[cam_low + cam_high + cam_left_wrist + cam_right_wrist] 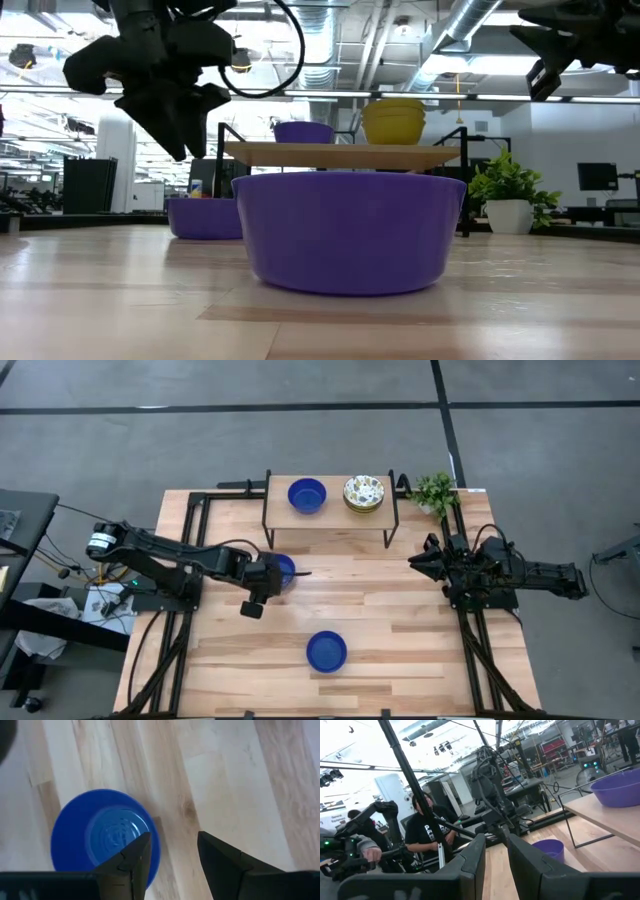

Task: Pick & Place Mini bowls
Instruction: Stack the top blue bowl on top of the blue bowl on the shelf

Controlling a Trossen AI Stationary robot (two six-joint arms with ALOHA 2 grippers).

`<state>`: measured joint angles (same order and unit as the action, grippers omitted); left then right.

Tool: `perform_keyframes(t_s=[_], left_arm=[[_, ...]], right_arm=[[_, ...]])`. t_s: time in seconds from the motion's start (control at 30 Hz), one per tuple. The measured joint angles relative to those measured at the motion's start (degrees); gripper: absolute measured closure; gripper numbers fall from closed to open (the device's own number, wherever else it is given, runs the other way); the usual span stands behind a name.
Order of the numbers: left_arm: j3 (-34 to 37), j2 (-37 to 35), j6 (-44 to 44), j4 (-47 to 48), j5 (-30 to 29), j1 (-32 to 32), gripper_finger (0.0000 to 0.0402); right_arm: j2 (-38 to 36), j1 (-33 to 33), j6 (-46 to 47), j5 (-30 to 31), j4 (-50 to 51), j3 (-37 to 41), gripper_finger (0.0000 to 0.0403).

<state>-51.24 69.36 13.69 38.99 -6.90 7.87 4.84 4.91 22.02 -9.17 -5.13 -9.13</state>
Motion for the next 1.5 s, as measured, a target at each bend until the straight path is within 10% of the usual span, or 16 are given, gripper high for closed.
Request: perform_keyframes(t_s=[0.9, 1.5], left_arm=[[0.04, 12.23, 1.09, -3.32, -0.33, -1.61, 0.0248], [-0.04, 13.48, 0.98, -4.71, 0.42, -1.47, 0.0392]], right_arm=[[0.00, 0.01, -0.11, 0.00, 0.24, 0.00, 0.0331], [0.00, 0.02, -0.02, -0.01, 0.42, -0.01, 0.0331]])
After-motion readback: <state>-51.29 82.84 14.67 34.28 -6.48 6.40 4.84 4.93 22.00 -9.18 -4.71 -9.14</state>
